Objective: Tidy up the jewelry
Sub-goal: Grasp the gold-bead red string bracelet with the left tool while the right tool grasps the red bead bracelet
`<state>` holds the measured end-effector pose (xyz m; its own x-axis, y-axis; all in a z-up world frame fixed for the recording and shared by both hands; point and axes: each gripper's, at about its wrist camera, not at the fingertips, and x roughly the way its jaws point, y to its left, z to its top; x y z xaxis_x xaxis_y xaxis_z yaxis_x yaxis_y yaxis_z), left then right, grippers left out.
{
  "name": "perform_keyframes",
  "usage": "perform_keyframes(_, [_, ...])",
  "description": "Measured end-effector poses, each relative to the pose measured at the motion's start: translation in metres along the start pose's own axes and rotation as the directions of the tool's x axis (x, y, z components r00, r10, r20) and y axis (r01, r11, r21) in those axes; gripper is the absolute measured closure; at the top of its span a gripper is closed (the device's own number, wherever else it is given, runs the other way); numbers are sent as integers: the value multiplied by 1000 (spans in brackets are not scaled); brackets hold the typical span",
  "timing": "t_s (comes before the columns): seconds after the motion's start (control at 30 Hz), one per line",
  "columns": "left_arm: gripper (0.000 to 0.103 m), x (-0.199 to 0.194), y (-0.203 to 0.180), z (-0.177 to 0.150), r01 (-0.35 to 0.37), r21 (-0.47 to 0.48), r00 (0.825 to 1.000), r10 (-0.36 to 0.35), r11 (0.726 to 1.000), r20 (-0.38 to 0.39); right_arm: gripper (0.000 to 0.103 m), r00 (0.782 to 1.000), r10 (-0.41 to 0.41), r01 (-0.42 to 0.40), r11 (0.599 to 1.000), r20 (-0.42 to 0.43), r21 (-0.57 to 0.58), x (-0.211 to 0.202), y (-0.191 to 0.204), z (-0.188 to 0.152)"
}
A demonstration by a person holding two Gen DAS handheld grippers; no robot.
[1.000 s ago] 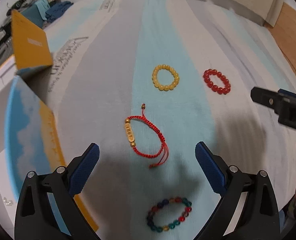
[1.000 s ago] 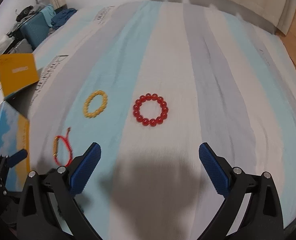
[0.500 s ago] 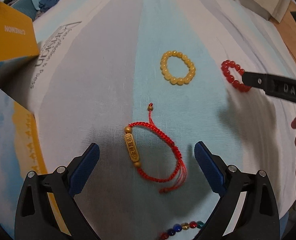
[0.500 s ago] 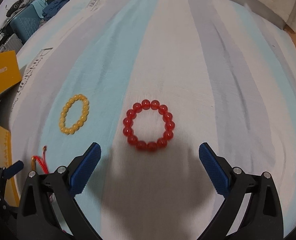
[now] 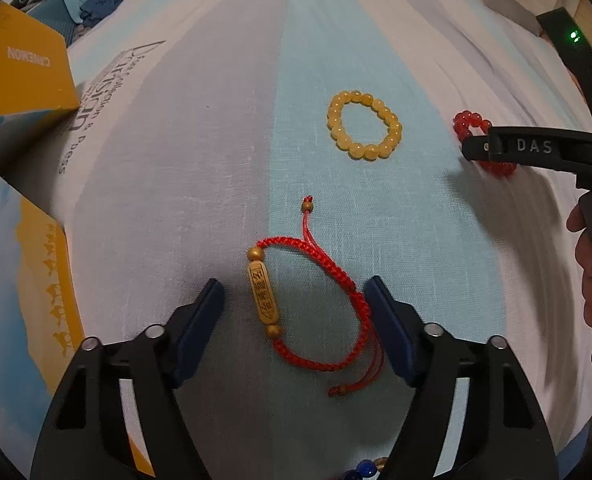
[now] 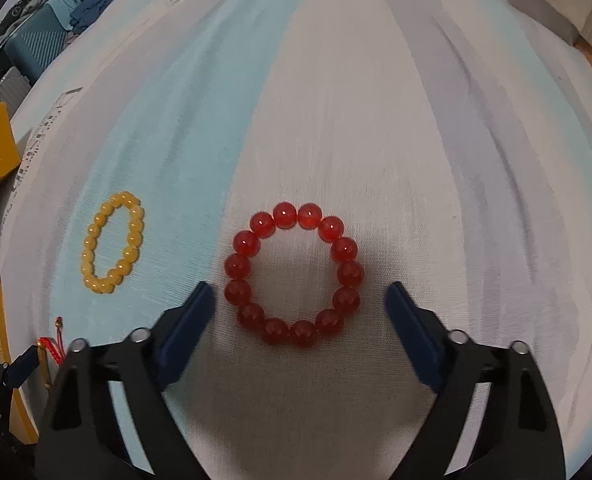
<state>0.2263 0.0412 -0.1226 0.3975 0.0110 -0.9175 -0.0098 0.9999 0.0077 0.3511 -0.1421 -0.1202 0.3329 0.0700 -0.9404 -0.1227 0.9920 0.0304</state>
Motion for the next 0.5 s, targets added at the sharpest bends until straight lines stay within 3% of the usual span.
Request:
perform_keyframes(0.13, [51, -2, 1, -2, -17, -2, 1000, 17, 1000, 1, 46, 1000, 13, -13, 1000, -2, -12, 0, 1, 0])
perform_keyframes(0.37, [75, -7, 4, -1, -29, -9, 1000, 29, 1000, -9, 65, 1000, 20, -20, 1000, 0, -7, -3, -1, -2])
perform_keyframes(0.5, [94, -12, 3, -1, -24, -13, 1000, 24, 1000, -13, 77, 1000, 18, -18, 1000, 8, -10, -7, 0, -3])
